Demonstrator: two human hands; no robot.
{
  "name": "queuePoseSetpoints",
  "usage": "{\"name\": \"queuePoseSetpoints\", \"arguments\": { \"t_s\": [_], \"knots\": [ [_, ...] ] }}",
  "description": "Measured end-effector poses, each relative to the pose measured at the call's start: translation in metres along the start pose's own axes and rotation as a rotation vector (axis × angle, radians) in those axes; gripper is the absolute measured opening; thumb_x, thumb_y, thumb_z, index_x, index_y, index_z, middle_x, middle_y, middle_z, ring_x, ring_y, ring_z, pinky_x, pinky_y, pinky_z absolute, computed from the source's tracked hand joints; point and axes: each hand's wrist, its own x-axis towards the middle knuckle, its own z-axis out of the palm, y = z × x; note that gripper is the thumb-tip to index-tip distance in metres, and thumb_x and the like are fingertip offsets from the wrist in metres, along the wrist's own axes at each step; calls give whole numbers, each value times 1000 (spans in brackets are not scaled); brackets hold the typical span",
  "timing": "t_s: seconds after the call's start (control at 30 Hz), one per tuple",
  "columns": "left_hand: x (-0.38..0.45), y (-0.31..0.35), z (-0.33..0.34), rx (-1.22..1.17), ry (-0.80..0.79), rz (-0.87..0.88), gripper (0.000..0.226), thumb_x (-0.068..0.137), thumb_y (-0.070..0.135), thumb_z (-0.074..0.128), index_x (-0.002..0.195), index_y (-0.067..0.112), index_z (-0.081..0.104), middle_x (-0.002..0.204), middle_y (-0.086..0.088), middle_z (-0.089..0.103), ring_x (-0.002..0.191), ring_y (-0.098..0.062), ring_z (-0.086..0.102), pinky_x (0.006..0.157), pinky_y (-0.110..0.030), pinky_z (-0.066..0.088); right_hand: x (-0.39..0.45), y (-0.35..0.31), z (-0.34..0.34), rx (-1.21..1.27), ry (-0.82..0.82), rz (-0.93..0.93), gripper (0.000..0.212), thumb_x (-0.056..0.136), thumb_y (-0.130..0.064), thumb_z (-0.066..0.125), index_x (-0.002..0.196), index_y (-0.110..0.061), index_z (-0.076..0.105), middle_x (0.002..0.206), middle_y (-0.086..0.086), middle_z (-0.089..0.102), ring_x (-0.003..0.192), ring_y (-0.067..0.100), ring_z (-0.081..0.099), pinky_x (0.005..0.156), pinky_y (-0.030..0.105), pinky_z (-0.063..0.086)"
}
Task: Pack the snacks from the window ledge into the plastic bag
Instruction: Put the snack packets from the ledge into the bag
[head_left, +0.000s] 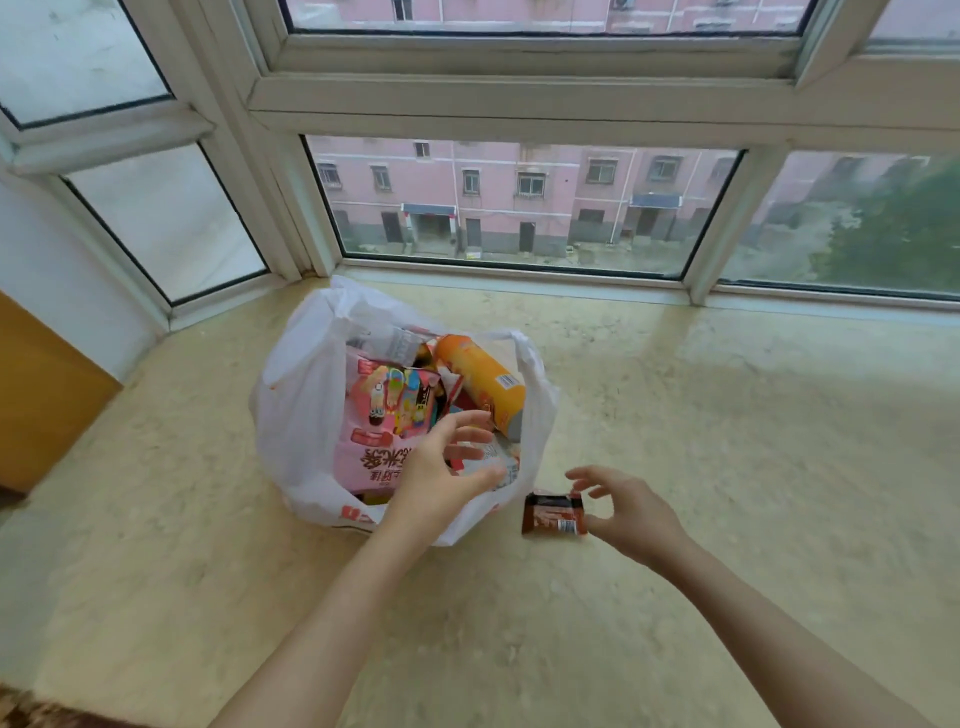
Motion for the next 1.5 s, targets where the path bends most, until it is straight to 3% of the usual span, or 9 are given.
{"name": "queuePoseSetpoints", "arguments": {
  "t_s": [0.2,0.33,0.5,0.67,0.8,0.97,1.1,1.3,1.5],
  "knots": [
    [13,-38,19,30,66,56,44,80,19,76,118,33,59,107,18,63,97,6,58,76,-13,48,46,47,64,-371,9,-170,63,73,-16,68,133,-26,52,134,-4,52,123,22,49,95,36,44],
    [17,-54,27,114,91,125,41,83,24,73,119,36,59,106,25,61,102,8,55,80,-9,46,62,60,102,-647,95,-275,83,34,-23,88,114,-21,65,112,8,67,97,34,66,74,52,53],
    [25,-66,36,74,87,91,37,83,22,72,116,36,61,106,24,61,102,7,55,79,-9,44,68,76,124,-781,110,-243,81,35,-9,81,113,-21,67,99,8,67,80,34,64,69,53,50],
    [26,-69,38,98,79,103,37,83,24,72,115,37,60,108,24,61,102,6,55,77,-8,43,72,82,131,-800,172,-241,77,41,2,75,114,-21,65,82,7,64,68,34,60,67,49,47],
    [23,-73,36,160,82,142,35,84,24,71,114,40,60,108,27,60,104,6,55,78,-10,45,62,75,130,-722,198,-228,71,34,-4,79,102,-22,70,71,3,60,55,29,55,55,39,47],
    [15,-72,27,216,110,155,36,85,23,70,117,36,59,110,24,60,103,8,54,75,-9,48,31,51,111,-594,199,-263,68,34,-19,81,101,-28,70,74,-4,62,55,22,58,46,31,44],
    [2,-55,15,459,156,237,38,87,29,66,124,38,56,113,23,60,99,2,56,76,-23,53,3,18,76,-565,261,-376,66,37,-24,81,101,-29,69,75,-8,63,56,18,60,46,28,44],
    [-11,-8,-5,611,238,323,36,89,26,62,124,32,58,115,16,62,103,-8,58,72,-30,54,-37,-44,27,-542,289,-473,58,47,-26,77,104,-28,66,75,-8,63,56,19,59,46,28,44],
    [-24,37,-35,832,326,396,40,83,24,67,121,28,61,112,9,66,99,-15,63,61,-27,49,-59,-112,-12,-496,338,-548,57,54,-31,75,109,-27,65,82,-6,66,59,19,60,42,26,42]
  ]
}}
